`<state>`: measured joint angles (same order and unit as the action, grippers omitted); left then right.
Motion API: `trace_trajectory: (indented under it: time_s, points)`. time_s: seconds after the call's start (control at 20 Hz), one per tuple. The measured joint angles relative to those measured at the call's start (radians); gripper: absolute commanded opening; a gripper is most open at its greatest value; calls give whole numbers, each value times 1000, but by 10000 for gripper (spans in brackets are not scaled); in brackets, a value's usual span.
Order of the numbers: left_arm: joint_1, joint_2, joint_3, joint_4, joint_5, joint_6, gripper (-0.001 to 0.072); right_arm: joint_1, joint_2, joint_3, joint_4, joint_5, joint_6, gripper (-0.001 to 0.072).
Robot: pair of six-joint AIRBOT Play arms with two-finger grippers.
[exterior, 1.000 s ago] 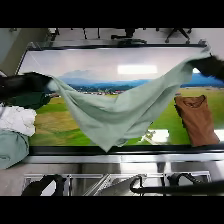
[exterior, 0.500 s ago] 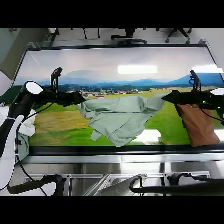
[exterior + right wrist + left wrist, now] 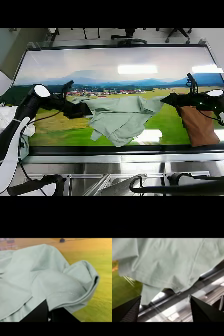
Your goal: Fold the shirts.
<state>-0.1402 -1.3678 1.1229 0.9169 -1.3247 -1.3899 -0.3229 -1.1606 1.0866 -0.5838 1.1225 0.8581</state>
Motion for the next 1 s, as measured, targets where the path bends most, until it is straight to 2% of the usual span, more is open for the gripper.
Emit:
trace_trajectory:
  time_s: [0.2, 0.45, 0.65, 0.8, 0.85, 0.9, 1.0]
  points:
    - [-124, 122, -150, -1, 58, -67, 655, 0, 0, 0, 0, 0, -14, 18]
    - [-285, 189, -344, -4, 338, -141, 655, 0, 0, 0, 0, 2, -19, 18]
    - [-311, 123, -388, -3, 528, -163, 642, 0, 0, 0, 0, 23, -22, 18]
    - [-291, 53, -347, -3, 605, -162, 288, 0, 0, 0, 0, 30, -21, 18]
    - [-283, 30, -327, -2, 620, -155, 115, 0, 0, 0, 0, 32, -21, 18]
    - [-278, 9, -304, -1, 627, -145, 13, 0, 0, 0, 0, 32, -21, 18]
    - [-272, -20, -254, -1, 624, -112, 9, 0, 0, 0, 0, 35, -21, 17]
